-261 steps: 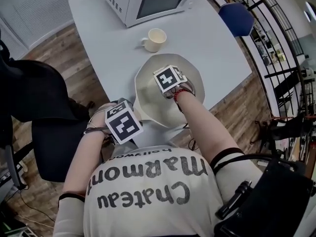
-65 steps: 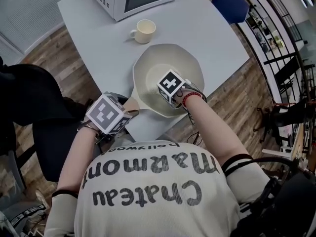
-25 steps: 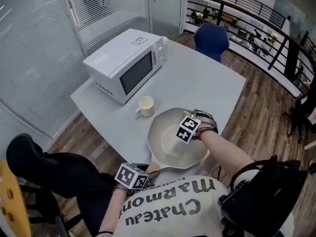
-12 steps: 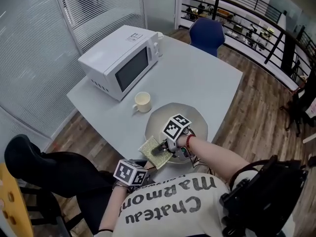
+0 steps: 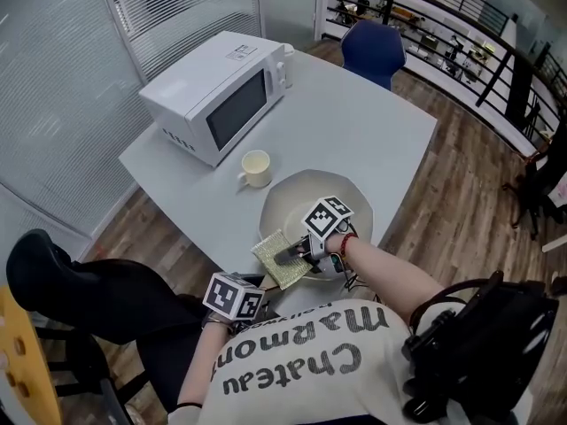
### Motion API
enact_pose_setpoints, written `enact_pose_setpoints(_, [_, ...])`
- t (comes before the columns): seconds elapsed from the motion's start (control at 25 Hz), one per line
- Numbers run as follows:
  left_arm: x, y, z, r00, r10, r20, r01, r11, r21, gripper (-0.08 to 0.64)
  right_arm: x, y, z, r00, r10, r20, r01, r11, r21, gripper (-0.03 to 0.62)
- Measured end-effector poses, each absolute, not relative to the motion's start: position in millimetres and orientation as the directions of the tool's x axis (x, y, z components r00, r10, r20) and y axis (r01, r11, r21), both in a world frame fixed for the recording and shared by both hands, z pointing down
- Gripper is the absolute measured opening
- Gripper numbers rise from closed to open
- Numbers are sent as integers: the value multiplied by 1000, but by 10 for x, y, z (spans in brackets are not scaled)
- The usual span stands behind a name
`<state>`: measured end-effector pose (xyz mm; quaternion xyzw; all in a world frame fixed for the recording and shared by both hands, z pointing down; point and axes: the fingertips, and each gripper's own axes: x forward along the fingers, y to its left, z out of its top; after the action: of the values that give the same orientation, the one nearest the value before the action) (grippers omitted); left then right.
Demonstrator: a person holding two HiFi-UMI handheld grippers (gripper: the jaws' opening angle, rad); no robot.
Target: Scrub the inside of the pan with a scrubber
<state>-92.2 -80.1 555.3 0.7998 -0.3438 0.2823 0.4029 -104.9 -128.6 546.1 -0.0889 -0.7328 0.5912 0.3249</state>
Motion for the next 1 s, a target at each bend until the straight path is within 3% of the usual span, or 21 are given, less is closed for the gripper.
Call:
enact_pose_setpoints(0.44, [-924, -812, 5551, 604, -329, 726, -781, -425, 457, 218, -877, -1294, 5511, -807, 482, 341, -278, 200, -940, 58])
enact_pose_setpoints(1.0, [-900, -779, 5591, 586, -341, 735, -795, -414, 442, 216, -883, -1387, 5631, -811, 404, 424, -355, 237, -904, 60])
